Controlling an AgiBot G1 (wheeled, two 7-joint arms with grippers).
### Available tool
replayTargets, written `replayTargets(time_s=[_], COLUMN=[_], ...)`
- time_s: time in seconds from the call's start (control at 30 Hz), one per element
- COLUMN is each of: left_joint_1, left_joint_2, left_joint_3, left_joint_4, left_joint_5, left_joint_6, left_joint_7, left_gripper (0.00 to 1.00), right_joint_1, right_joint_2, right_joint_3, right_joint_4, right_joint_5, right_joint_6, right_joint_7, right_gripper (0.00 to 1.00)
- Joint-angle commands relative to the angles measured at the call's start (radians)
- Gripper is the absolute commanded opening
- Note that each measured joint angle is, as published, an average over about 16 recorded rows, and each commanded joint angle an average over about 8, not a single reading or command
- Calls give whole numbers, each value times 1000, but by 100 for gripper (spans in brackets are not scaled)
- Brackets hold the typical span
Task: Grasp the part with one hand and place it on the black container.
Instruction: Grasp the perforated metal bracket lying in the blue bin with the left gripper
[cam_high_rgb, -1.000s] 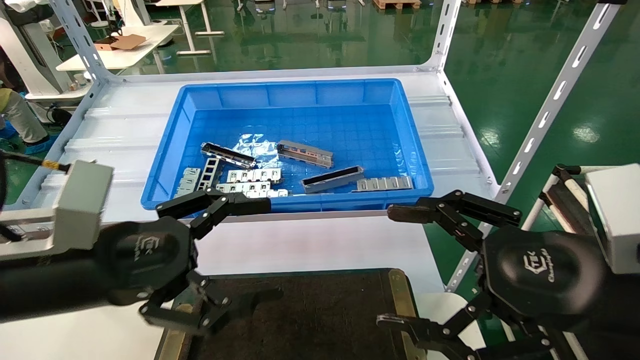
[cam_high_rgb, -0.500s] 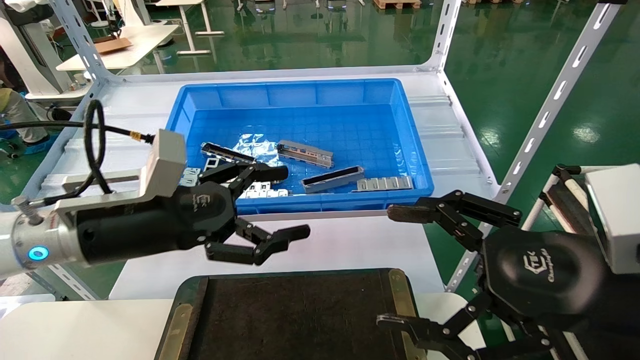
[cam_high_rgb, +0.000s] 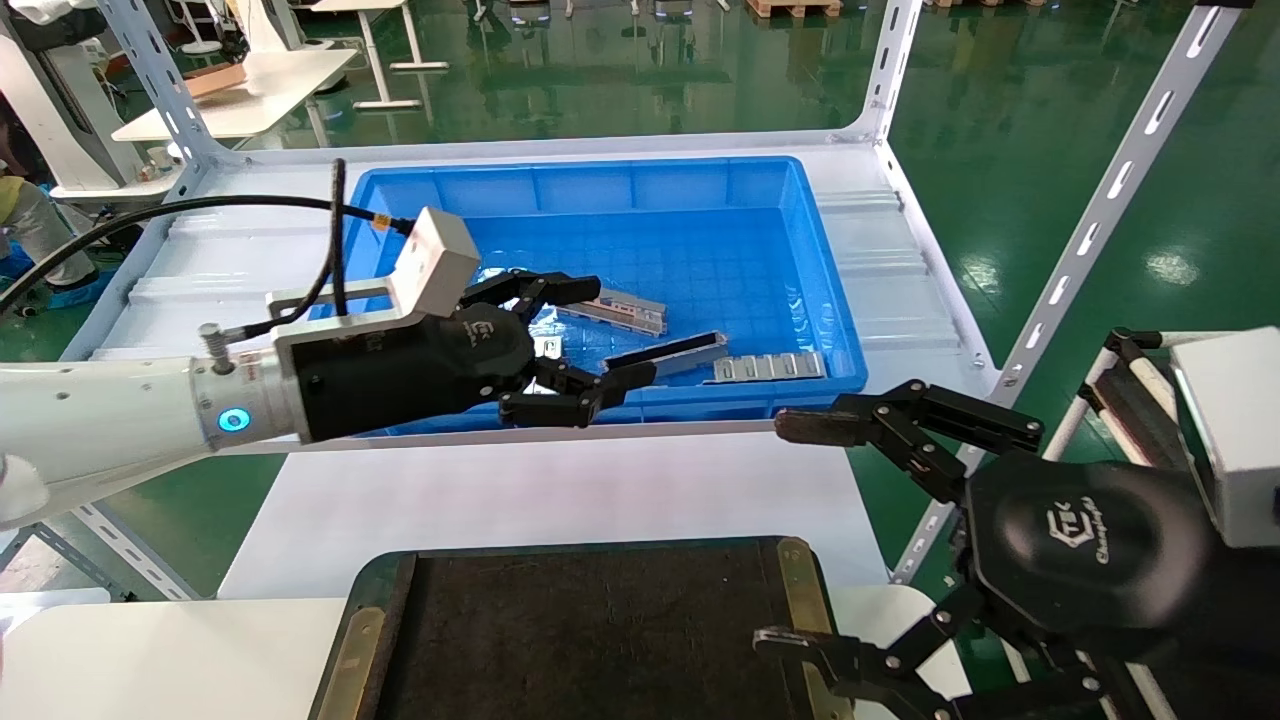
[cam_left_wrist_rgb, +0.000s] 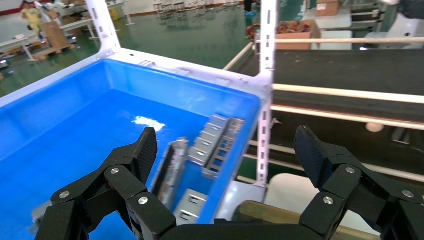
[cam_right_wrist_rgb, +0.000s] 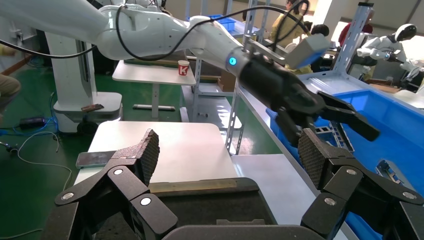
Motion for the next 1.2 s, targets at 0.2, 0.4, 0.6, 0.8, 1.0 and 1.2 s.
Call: replayTargets(time_s=[0.2, 0.4, 0.6, 0.8, 1.0, 1.2], left_joint_1=[-68, -118, -152, -171, -170, -164], left_joint_2=[94, 171, 228, 266, 281, 284], left_joint_3=[11, 10, 4, 6, 15, 24], left_joint_4=[182, 333, 447, 515, 519, 504], left_joint_5=[38, 54, 58, 67, 76, 77], left_joint_6=[-75, -177, -284, -434, -527, -540], left_joint_7=[100, 186, 262, 321, 364, 381], left_gripper=[100, 100, 100, 100, 100, 100], right_joint_1=[0, 0, 0, 0, 0, 0], right_joint_2=[0, 0, 0, 0, 0, 0], right_joint_3=[0, 0, 0, 0, 0, 0], right_joint_4=[0, 0, 0, 0, 0, 0], right_joint_5=[0, 0, 0, 0, 0, 0], right_joint_6=[0, 0, 0, 0, 0, 0], right_joint_7=[0, 0, 0, 0, 0, 0], right_gripper=[100, 100, 100, 100, 100, 100])
